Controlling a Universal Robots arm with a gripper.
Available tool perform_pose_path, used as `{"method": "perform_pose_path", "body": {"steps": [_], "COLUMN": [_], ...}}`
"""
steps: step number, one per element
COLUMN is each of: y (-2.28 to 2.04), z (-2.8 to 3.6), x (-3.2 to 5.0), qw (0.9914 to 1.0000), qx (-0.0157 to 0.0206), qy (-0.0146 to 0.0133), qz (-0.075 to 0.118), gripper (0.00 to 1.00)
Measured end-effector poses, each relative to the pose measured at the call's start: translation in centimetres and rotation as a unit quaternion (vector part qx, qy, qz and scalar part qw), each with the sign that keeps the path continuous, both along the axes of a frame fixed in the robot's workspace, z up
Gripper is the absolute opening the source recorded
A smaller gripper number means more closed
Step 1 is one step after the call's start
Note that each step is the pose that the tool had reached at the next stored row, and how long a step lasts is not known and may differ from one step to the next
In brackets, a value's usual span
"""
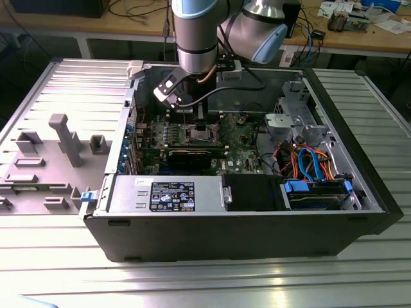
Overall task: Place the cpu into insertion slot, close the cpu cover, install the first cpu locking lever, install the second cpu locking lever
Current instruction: 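Close the cpu cover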
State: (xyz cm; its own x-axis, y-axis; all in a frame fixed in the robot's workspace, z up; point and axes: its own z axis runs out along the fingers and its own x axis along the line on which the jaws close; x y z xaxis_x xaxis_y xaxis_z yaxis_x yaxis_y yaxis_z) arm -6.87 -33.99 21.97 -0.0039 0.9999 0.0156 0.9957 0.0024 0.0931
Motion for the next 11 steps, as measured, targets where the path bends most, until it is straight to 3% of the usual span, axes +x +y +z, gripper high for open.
{"method": "perform_pose_path", "body": {"steps": [11], "y": [0.00], "z": [0.26], "x": [0.01], "qw": [1.00000], "qx": [0.0018], "qy": [0.0000], "qz": [0.000], "gripper": [0.11]}}
